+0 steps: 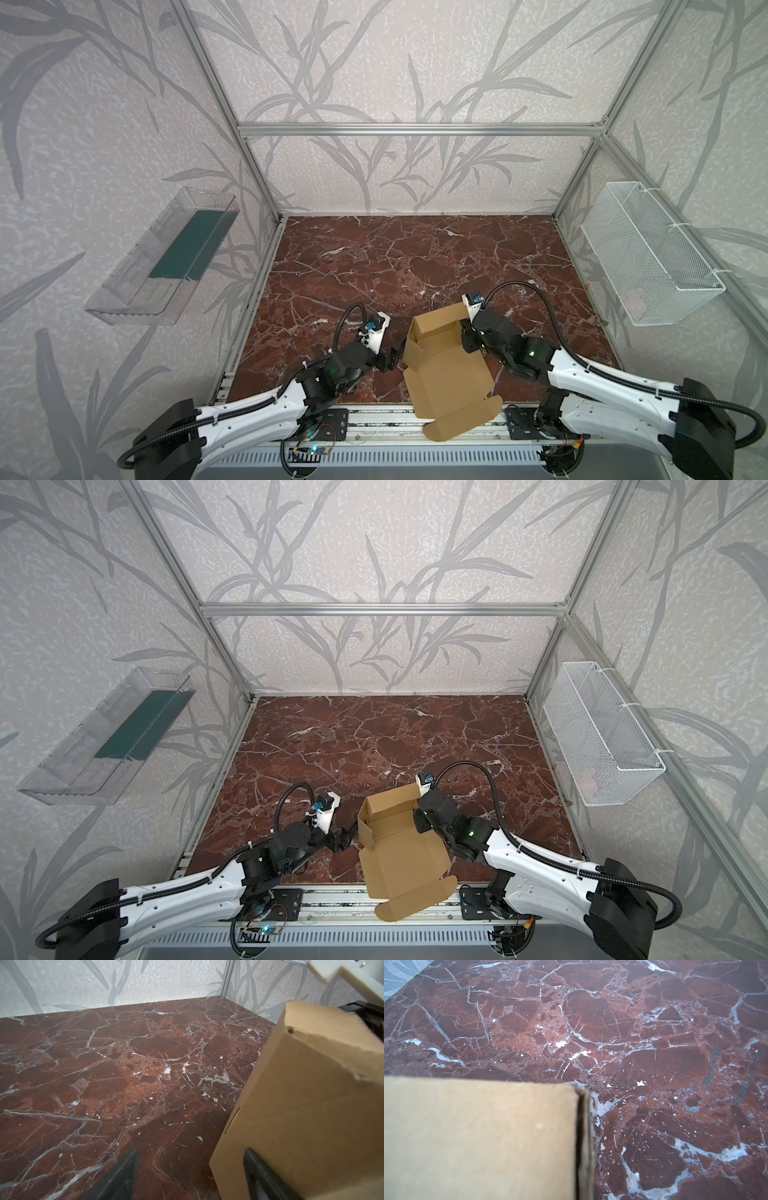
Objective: Fold the paper box
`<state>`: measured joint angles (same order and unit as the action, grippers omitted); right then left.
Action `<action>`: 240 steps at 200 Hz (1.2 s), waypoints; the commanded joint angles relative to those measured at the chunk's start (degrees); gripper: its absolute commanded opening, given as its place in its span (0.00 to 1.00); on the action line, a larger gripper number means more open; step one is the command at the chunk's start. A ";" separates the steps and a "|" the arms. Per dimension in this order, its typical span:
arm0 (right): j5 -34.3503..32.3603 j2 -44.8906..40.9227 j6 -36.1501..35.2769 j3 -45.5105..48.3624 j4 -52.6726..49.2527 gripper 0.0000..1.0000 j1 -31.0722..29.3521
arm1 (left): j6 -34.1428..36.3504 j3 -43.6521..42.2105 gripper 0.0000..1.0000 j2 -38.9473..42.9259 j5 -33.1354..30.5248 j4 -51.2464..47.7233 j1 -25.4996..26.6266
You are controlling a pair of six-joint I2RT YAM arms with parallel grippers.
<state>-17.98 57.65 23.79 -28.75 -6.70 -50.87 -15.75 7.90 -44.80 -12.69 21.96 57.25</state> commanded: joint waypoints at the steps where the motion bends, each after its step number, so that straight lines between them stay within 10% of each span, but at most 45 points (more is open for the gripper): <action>1: -0.83 -0.04 0.55 -0.34 0.79 0.00 0.25 | -1.87 -0.95 0.80 -0.19 2.44 2.36 -0.13; 240: -0.94 0.71 1.26 -0.51 -0.08 0.00 0.25 | -1.79 2.20 0.81 -8.35 9.15 7.36 1.08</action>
<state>-18.15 58.46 24.23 -28.75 -6.74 -50.87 -18.00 7.55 -52.58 -2.11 27.86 58.15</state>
